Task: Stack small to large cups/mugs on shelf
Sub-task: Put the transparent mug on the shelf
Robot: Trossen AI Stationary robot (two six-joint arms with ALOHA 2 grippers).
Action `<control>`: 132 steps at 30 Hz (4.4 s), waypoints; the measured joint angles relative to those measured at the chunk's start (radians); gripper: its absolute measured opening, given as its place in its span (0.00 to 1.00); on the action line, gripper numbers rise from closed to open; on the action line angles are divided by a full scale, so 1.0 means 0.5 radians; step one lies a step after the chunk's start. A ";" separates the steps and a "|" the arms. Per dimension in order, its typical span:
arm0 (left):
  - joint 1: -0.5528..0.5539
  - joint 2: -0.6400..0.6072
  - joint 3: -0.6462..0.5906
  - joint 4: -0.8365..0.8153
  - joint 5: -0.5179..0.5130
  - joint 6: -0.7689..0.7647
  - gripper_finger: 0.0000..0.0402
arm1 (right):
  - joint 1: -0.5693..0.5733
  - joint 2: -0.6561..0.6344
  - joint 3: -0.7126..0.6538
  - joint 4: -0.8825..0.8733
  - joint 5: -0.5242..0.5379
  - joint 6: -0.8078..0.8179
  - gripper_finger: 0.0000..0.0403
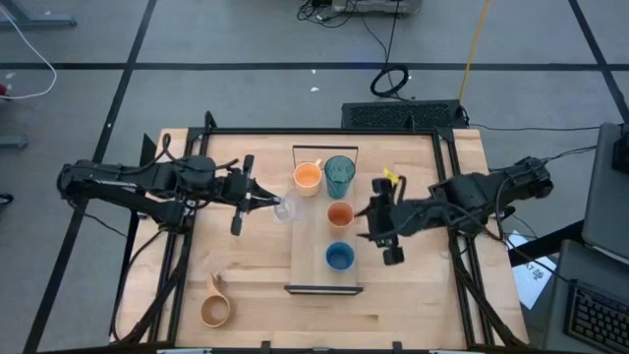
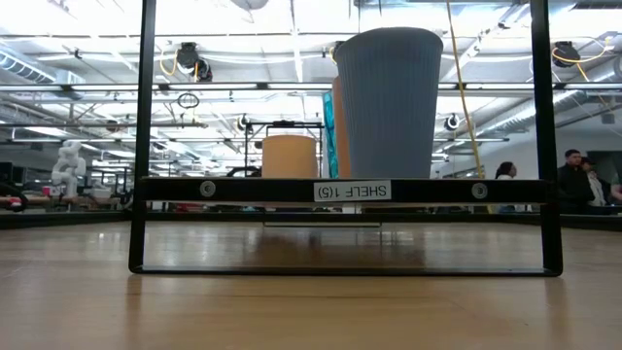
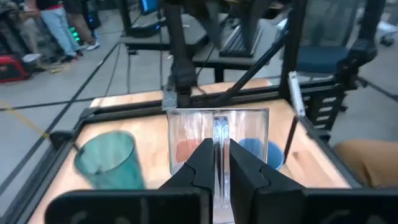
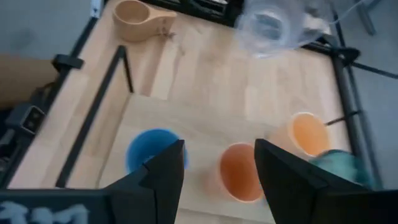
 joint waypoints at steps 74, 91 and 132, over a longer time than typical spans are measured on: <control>-0.003 -0.184 -0.891 1.552 0.000 1.117 0.04 | -0.080 -0.459 -2.534 3.876 0.315 -0.572 0.38; -0.040 -0.184 -0.891 1.562 -0.008 0.804 0.04 | -0.080 -0.459 -2.534 3.838 0.313 -0.550 0.38; -0.208 0.209 -0.889 1.598 -0.413 -0.071 0.05 | -0.078 -0.458 -2.532 3.823 0.311 -0.480 0.38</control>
